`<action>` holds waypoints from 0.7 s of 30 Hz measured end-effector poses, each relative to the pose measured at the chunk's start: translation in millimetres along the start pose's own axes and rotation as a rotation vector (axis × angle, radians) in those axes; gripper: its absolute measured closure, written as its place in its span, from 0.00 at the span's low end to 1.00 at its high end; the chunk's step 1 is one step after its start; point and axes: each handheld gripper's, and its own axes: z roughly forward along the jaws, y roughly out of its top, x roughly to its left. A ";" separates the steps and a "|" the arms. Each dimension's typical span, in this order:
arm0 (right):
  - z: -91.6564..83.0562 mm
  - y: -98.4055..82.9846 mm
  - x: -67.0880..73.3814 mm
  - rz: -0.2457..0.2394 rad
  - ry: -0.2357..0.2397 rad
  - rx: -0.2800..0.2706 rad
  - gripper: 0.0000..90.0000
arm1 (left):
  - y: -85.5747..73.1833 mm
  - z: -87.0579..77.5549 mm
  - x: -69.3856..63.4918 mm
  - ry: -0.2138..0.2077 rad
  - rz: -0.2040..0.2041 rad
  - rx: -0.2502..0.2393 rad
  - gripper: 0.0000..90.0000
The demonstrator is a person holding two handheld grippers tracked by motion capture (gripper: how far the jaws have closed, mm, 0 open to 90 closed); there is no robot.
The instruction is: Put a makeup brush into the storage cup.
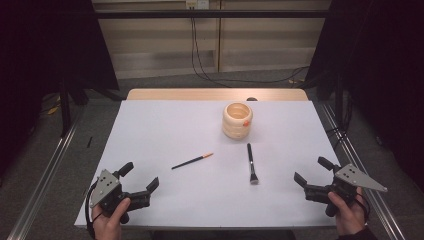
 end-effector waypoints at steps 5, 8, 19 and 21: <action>-0.5 -0.1 -0.4 0.000 0.011 0.000 0.01 | 0.3 0.6 -1.2 -0.003 -0.003 -0.005 0.02; -0.3 0.1 -0.8 -0.005 0.014 -0.006 0.01 | 0.4 0.7 -1.1 -0.002 -0.004 -0.006 0.02; 1.5 -1.0 -3.3 0.010 0.022 -0.013 0.01 | 1.4 2.6 -1.9 -0.018 -0.001 0.001 0.02; 2.3 -1.1 -3.6 0.016 0.028 -0.009 0.01 | 1.1 2.2 -1.9 -0.014 -0.005 0.002 0.02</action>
